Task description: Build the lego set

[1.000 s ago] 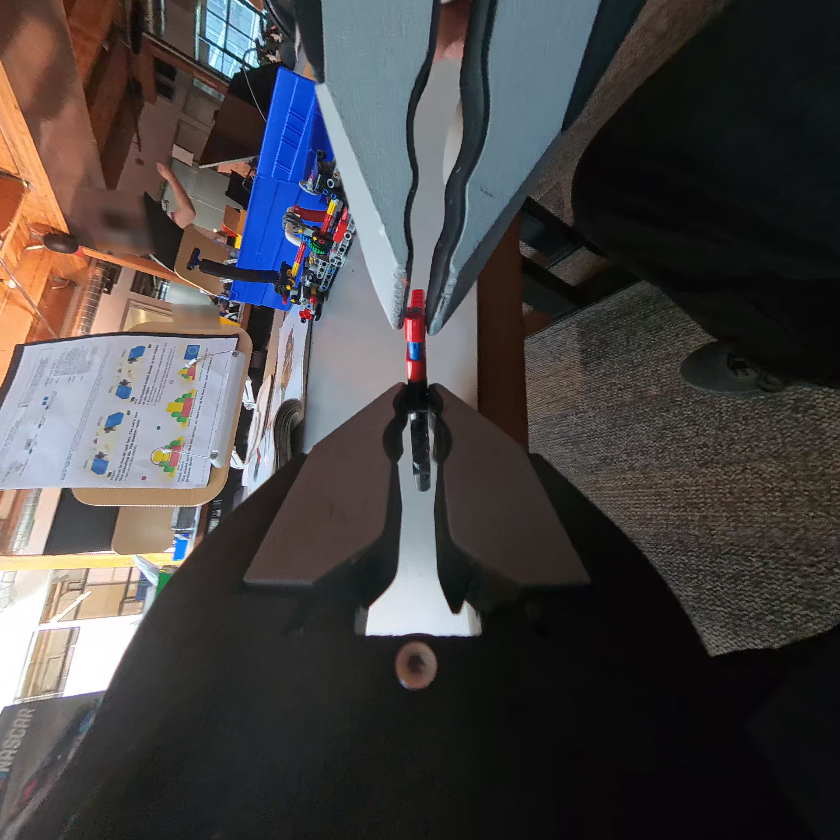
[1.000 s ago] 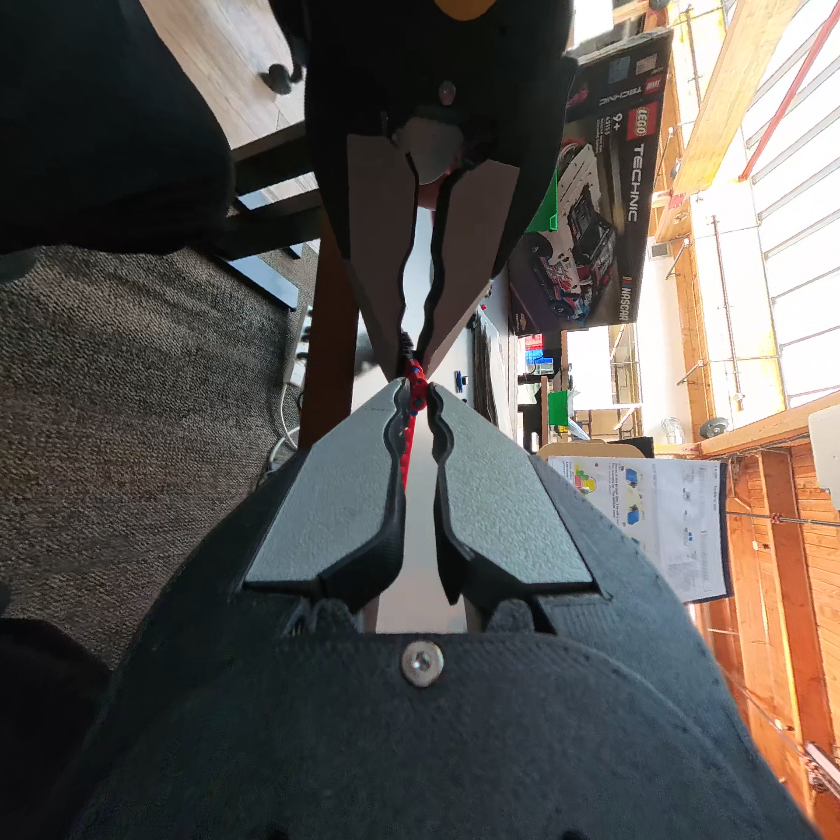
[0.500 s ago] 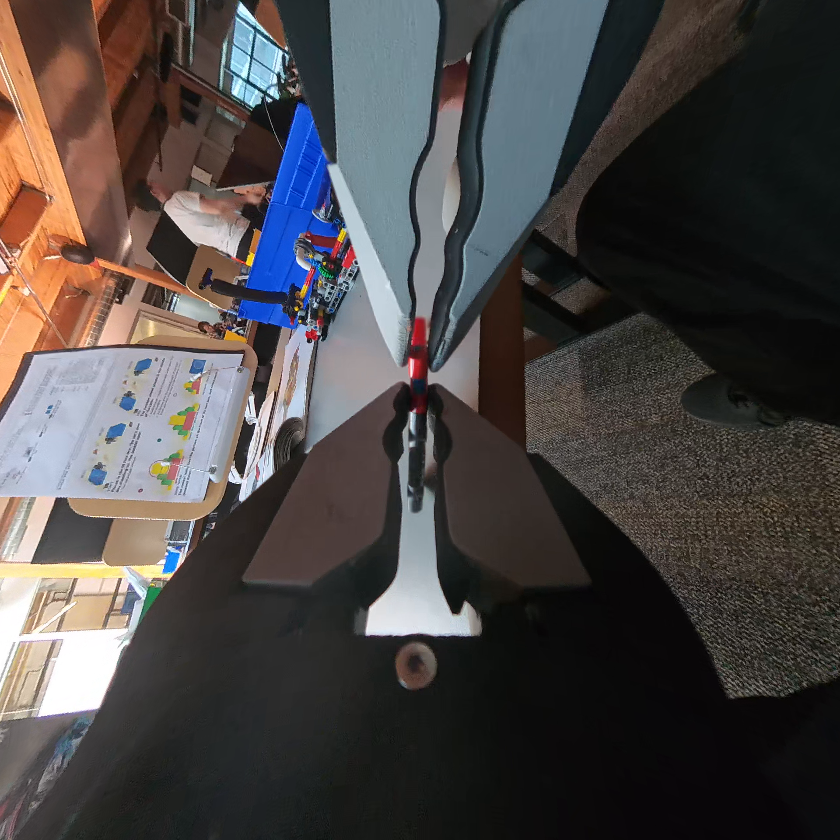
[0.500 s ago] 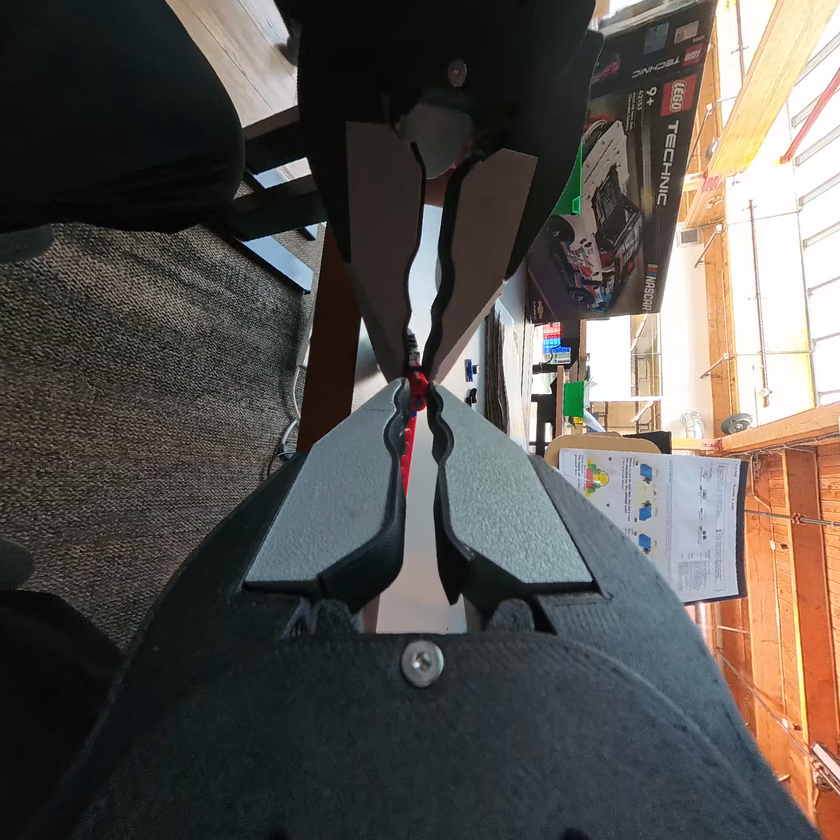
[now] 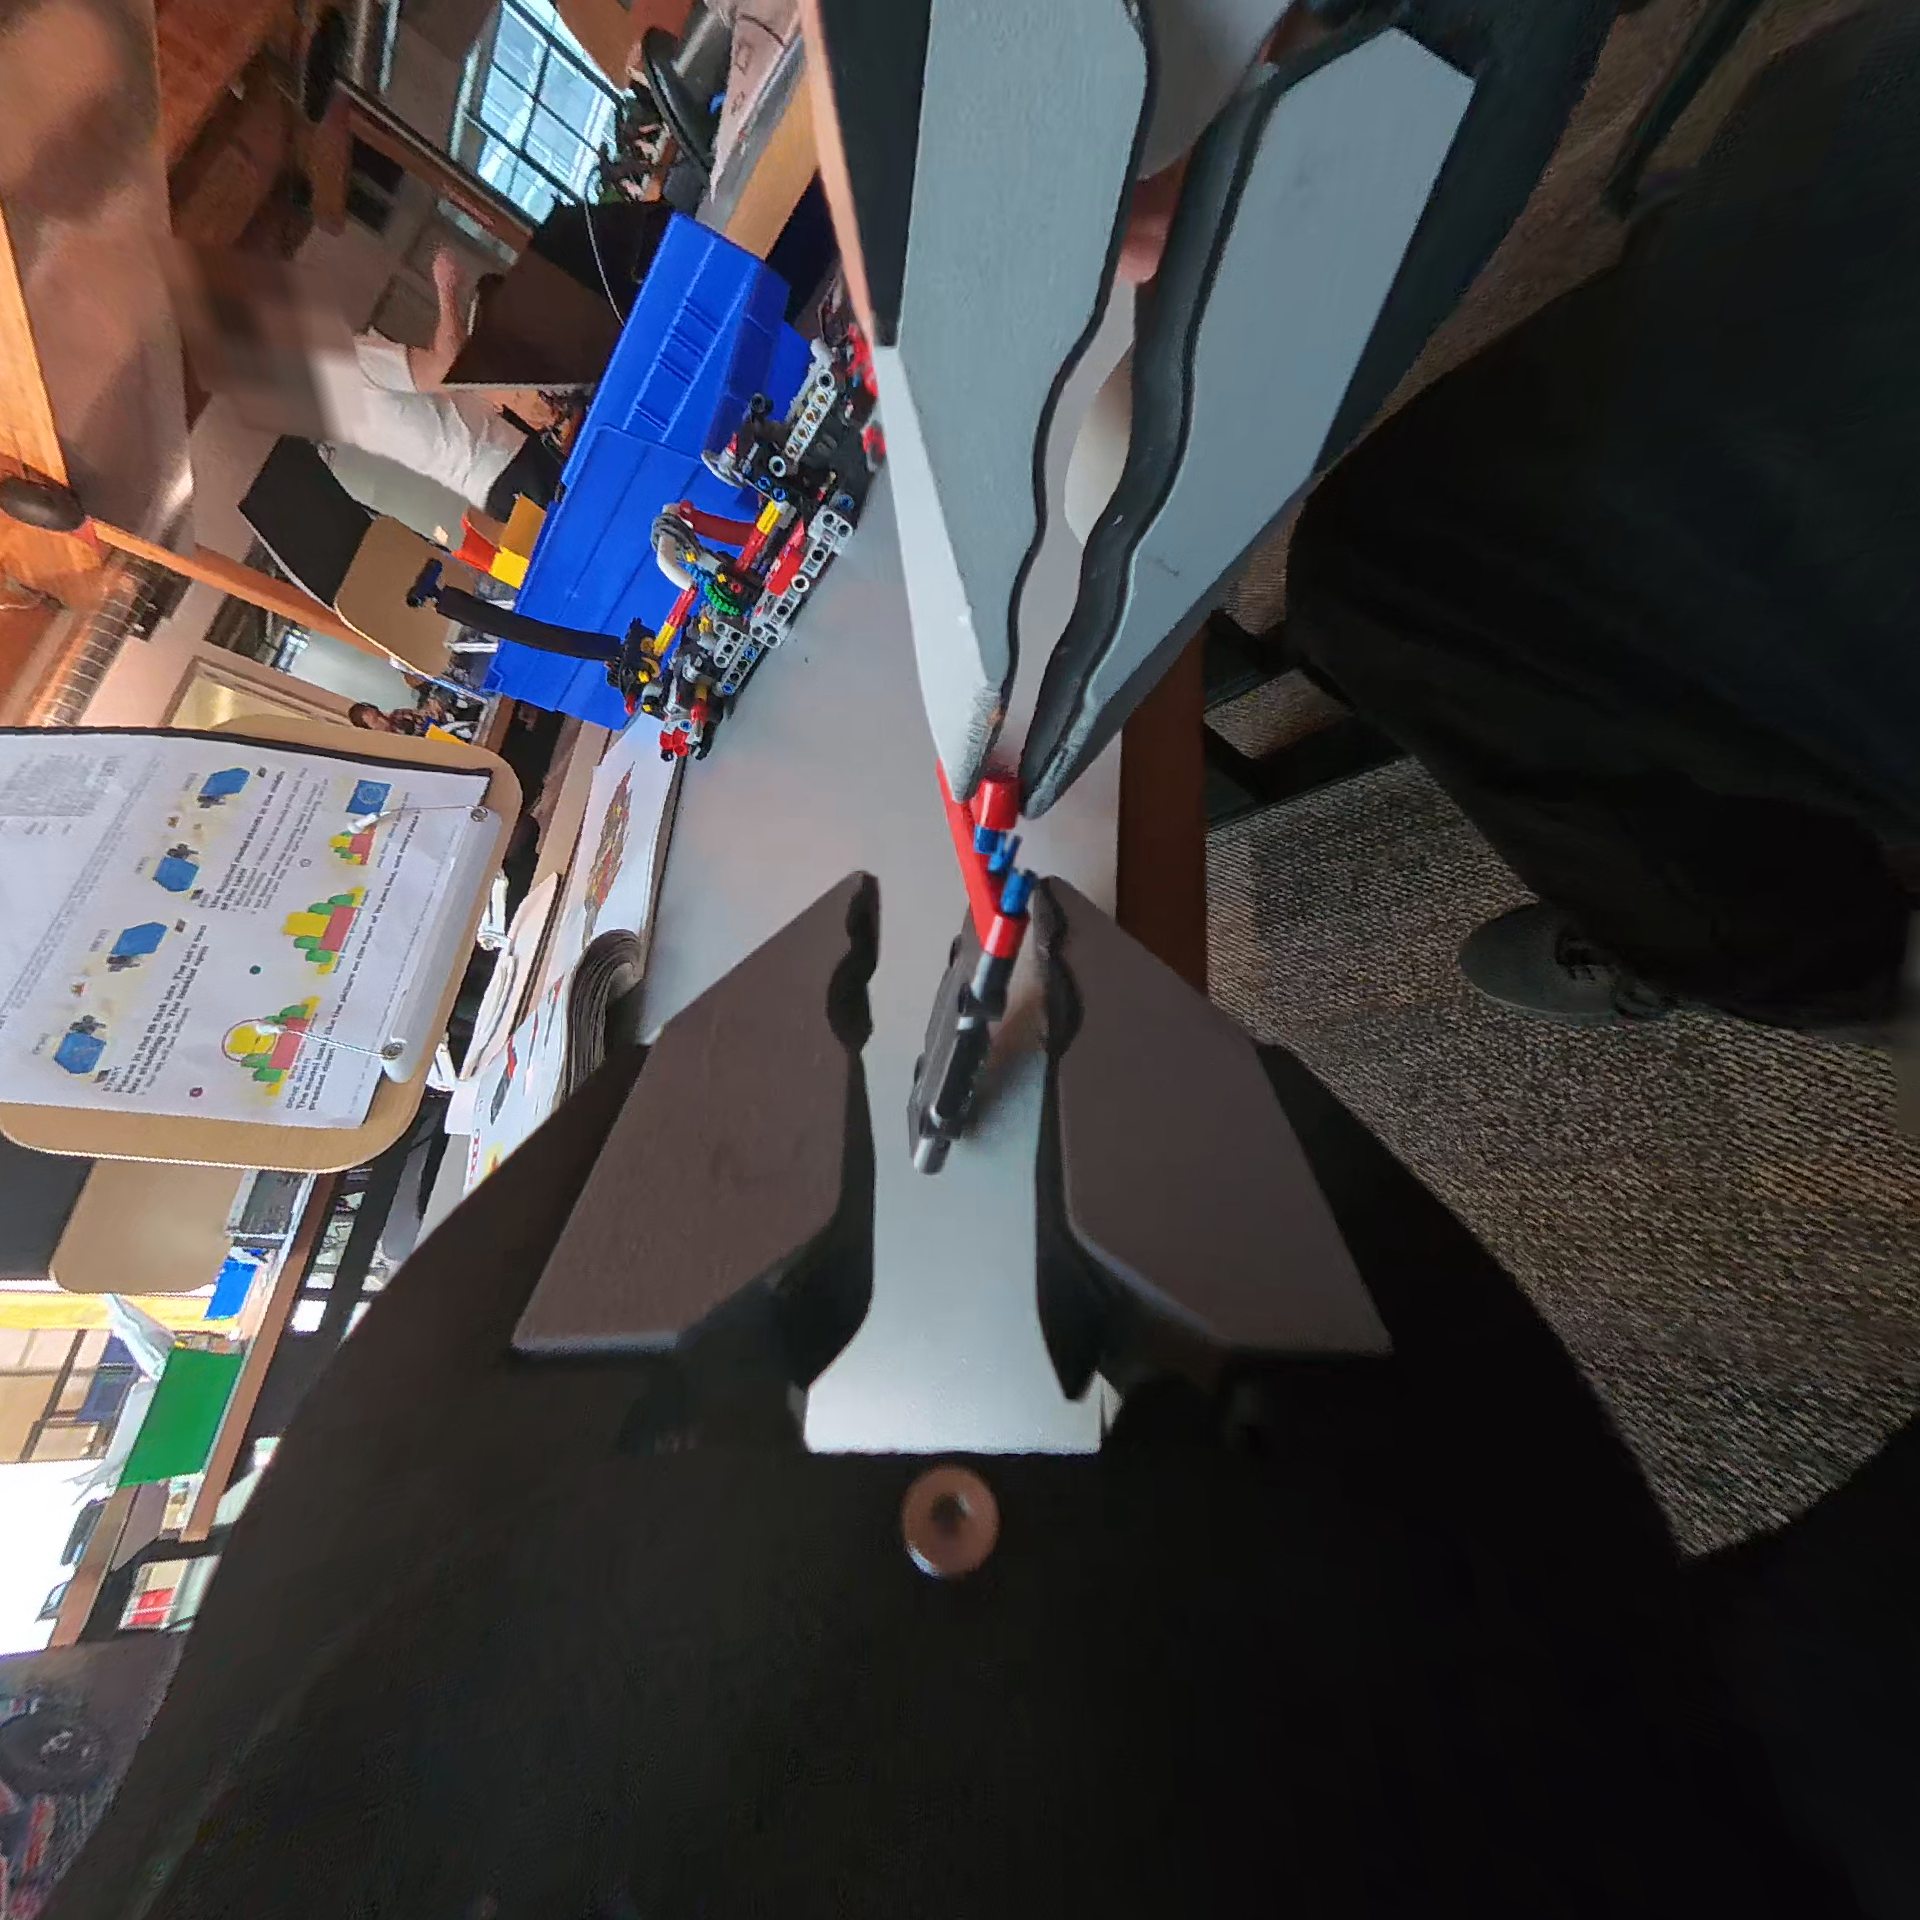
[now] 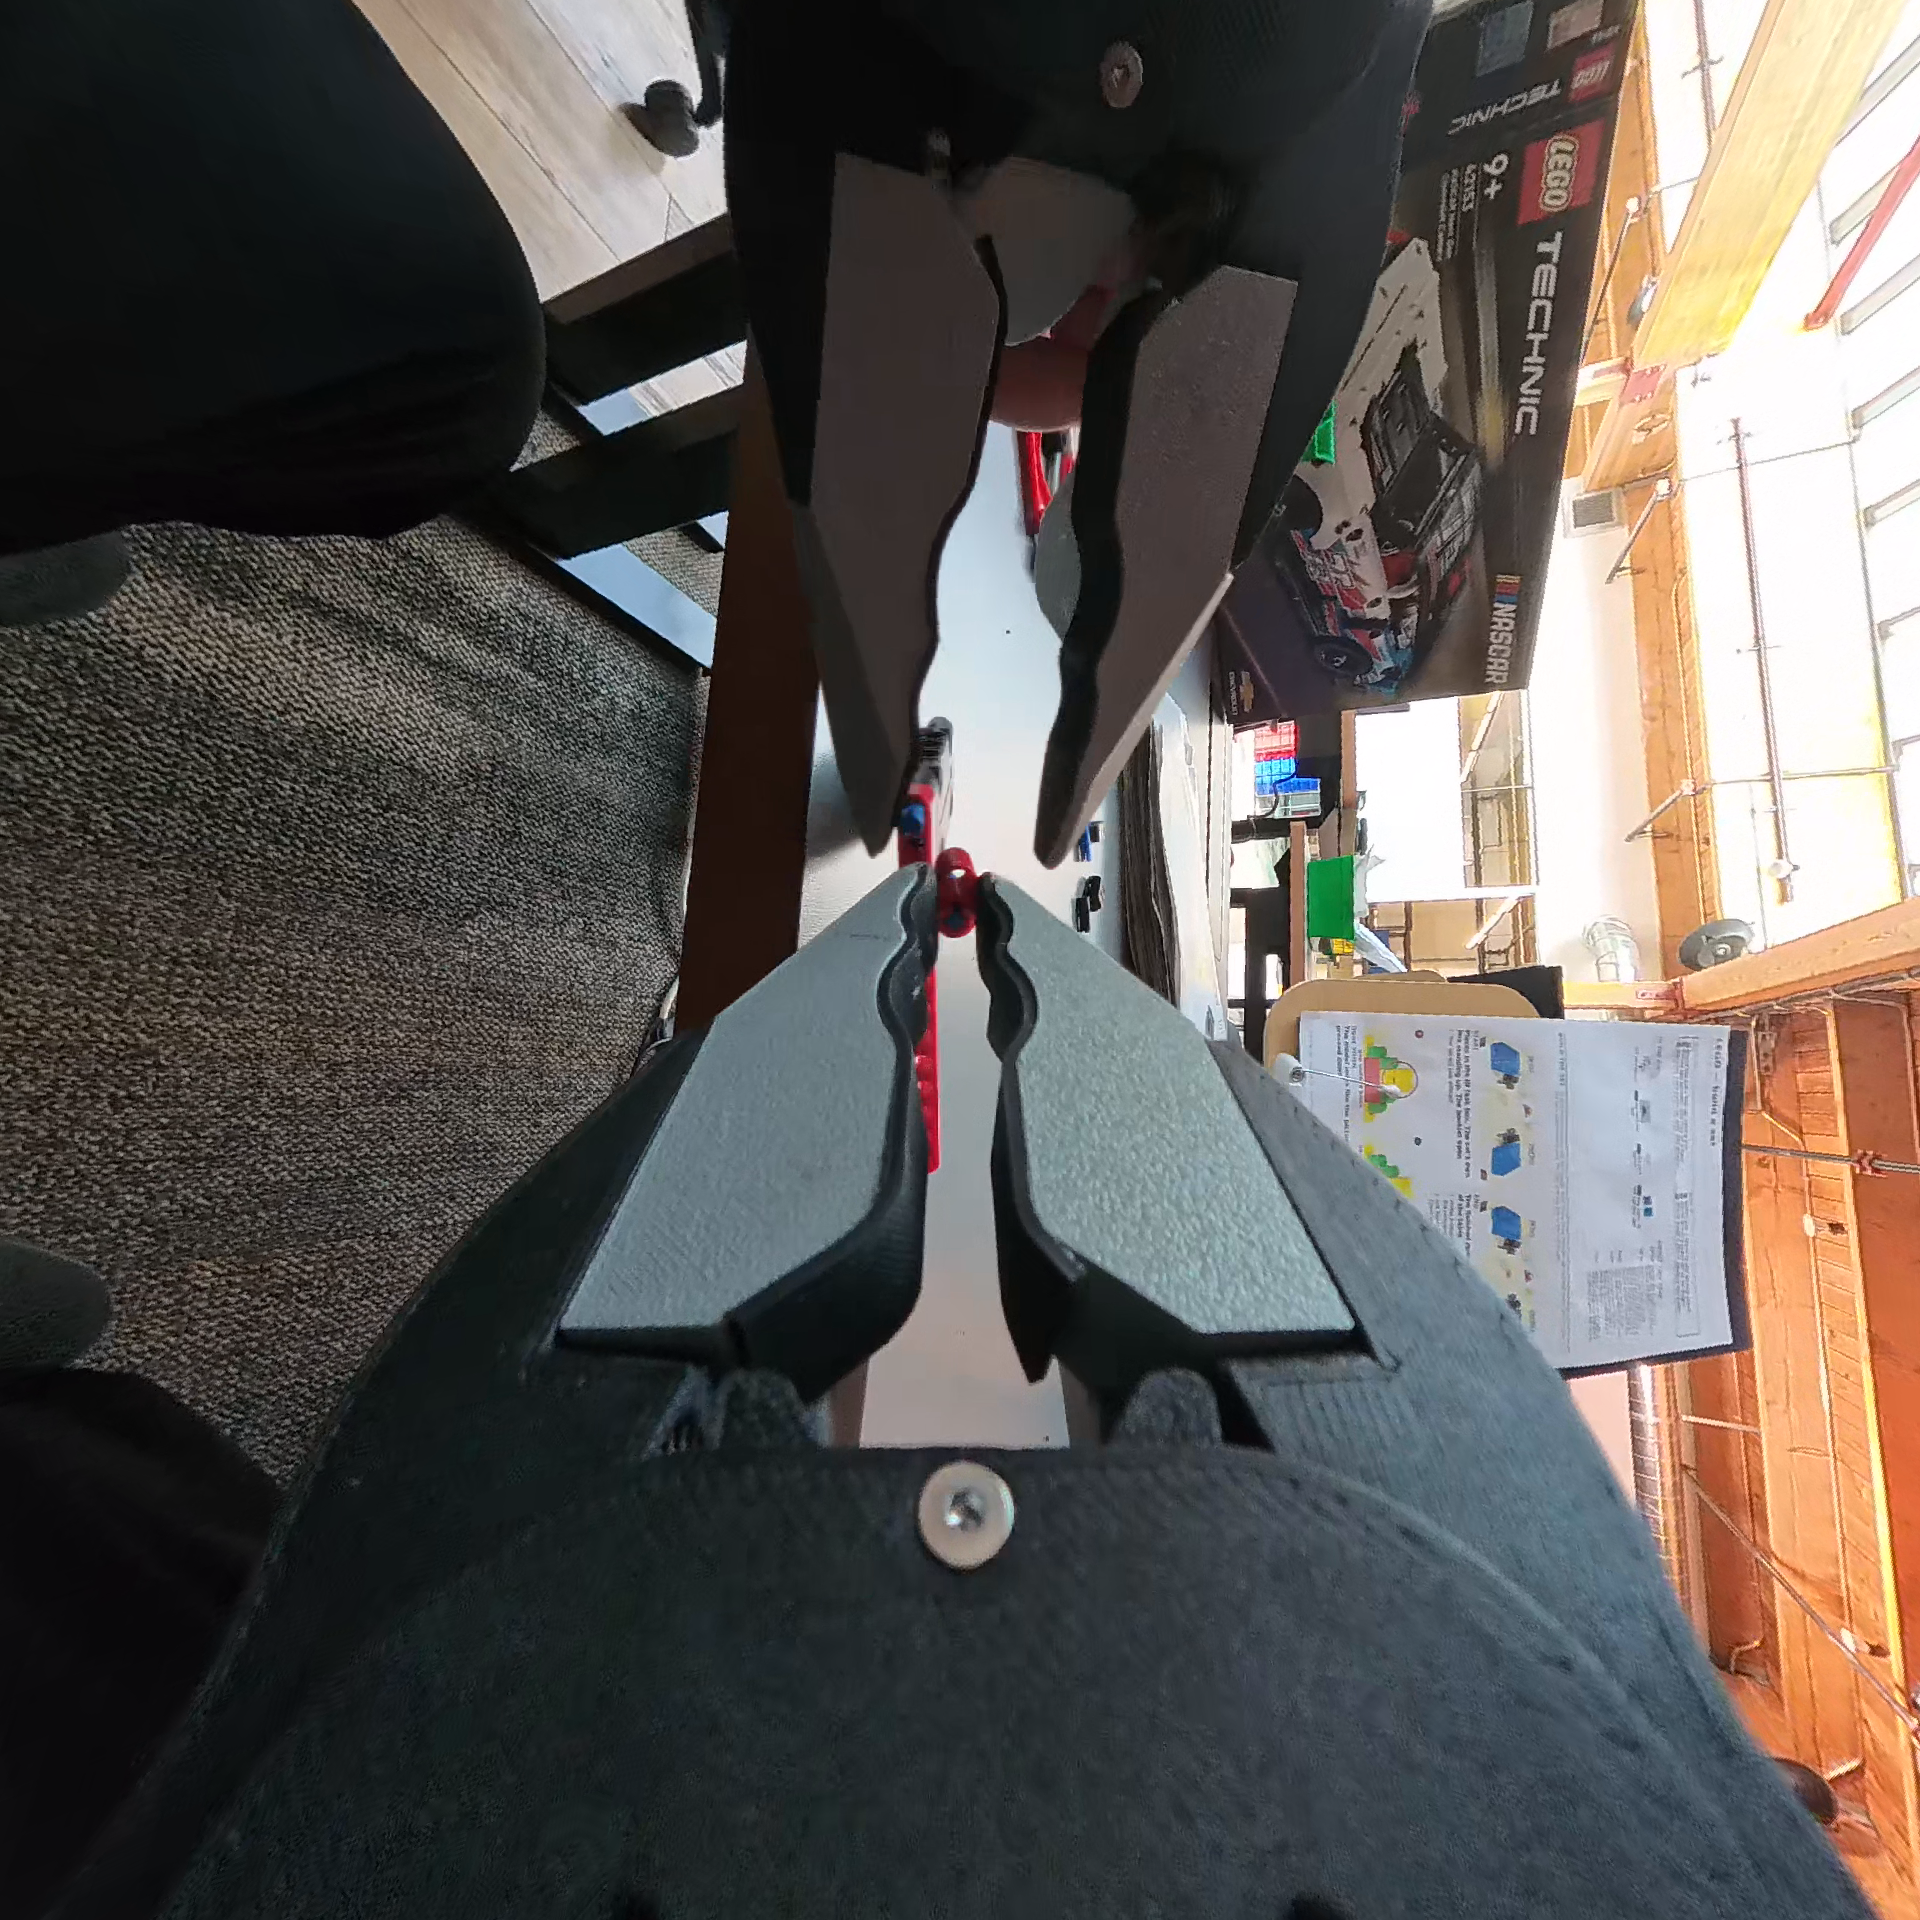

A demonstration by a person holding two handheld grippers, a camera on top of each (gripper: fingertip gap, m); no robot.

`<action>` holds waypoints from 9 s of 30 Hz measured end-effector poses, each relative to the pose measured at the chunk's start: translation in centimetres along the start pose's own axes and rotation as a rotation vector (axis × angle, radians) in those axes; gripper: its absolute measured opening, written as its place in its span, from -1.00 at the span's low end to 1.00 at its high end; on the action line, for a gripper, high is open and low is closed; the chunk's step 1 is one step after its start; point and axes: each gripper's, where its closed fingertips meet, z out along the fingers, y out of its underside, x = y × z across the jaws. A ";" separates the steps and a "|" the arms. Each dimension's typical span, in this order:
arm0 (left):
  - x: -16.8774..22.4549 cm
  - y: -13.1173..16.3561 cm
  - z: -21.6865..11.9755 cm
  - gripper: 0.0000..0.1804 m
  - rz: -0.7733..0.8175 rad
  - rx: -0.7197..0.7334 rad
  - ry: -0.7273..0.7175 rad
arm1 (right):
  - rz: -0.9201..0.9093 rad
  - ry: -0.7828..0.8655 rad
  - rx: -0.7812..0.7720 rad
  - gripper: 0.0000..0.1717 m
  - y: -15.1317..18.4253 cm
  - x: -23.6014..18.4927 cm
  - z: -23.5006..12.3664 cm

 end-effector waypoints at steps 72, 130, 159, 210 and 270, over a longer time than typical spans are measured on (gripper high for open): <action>0.5 -2.8 -0.2 -0.94 0.281 -0.053 -0.102 | 0.055 0.089 0.037 -0.95 -1.8 0.5 -3.6; 0.0 0.4 2.2 -0.94 0.200 -0.174 -0.074 | 0.332 -0.119 0.064 -0.91 0.7 0.4 -0.2; -2.9 4.5 2.4 -0.93 0.073 -0.297 -0.128 | 0.598 -0.204 -0.101 -0.82 7.4 -0.8 1.0; 1.0 2.3 -0.2 -0.86 0.149 -0.183 -0.071 | 0.933 -0.371 -0.150 -0.90 8.0 -1.5 1.4; -6.5 -4.7 3.0 -0.72 -1.019 0.235 0.189 | 1.823 -0.568 0.801 -0.93 3.4 10.2 -1.8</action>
